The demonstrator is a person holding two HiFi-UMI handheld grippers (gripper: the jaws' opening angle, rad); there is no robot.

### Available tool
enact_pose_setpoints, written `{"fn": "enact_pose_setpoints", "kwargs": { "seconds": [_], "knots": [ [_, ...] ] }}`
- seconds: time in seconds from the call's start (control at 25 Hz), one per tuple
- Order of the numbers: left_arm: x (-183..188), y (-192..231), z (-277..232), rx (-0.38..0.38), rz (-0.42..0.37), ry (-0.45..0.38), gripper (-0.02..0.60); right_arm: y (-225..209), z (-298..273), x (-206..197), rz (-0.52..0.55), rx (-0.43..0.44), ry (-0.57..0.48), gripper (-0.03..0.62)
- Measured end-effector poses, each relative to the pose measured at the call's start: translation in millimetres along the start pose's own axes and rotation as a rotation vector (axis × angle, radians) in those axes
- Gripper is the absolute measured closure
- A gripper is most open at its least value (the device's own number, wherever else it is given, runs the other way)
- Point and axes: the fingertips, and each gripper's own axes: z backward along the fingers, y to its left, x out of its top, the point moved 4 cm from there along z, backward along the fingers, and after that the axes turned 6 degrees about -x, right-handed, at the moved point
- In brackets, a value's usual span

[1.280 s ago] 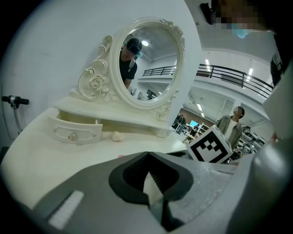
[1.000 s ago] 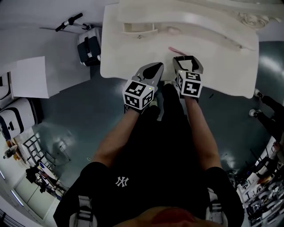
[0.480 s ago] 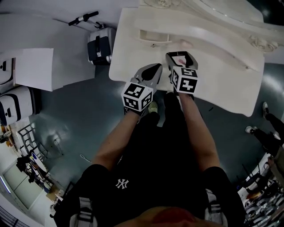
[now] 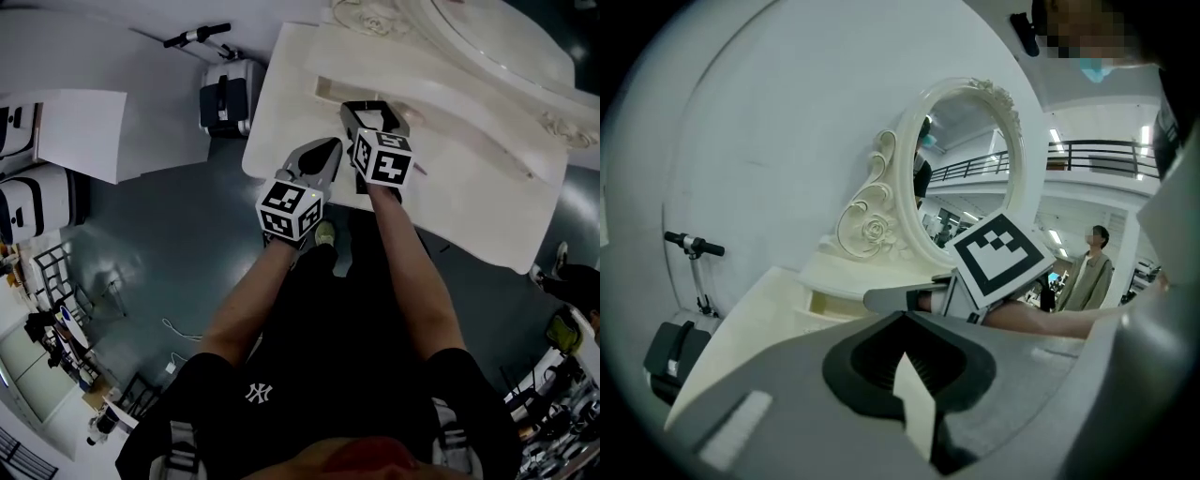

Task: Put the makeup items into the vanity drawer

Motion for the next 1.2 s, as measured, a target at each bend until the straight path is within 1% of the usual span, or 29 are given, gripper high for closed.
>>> {"fn": "enact_pose_setpoints", "kwargs": {
  "seconds": [0.2, 0.44, 0.56, 0.6, 0.64, 0.92, 1.0, 1.2],
  "knots": [
    [1, 12, 2, 0.033, 0.017, -0.006, 0.58, 6, -17, 1, -0.037, 0.018, 0.024, 0.224],
    [1, 24, 7, 0.067, 0.038, -0.011, 0.581, 10, -33, -2, -0.087, 0.005, 0.048, 0.221],
    [1, 27, 8, 0.078, 0.043, -0.011, 0.58, 12, -39, -3, -0.079, -0.01, 0.054, 0.221],
    [1, 28, 9, 0.081, 0.045, -0.012, 0.58, 12, -40, -3, -0.075, -0.015, 0.056, 0.229],
    [1, 29, 9, 0.085, 0.047, -0.012, 0.581, 12, -41, -3, -0.071, -0.02, 0.06, 0.256],
    [-2, 30, 8, 0.079, 0.055, -0.012, 0.58, 12, -38, -4, -0.049, -0.019, 0.057, 0.264],
    [-3, 26, 5, 0.068, 0.056, -0.011, 0.58, 7, -32, -5, -0.045, -0.025, 0.046, 0.288],
    [-3, 14, -1, 0.034, 0.047, -0.009, 0.581, -7, -15, -7, -0.036, -0.039, 0.022, 0.402]
  ]
}}
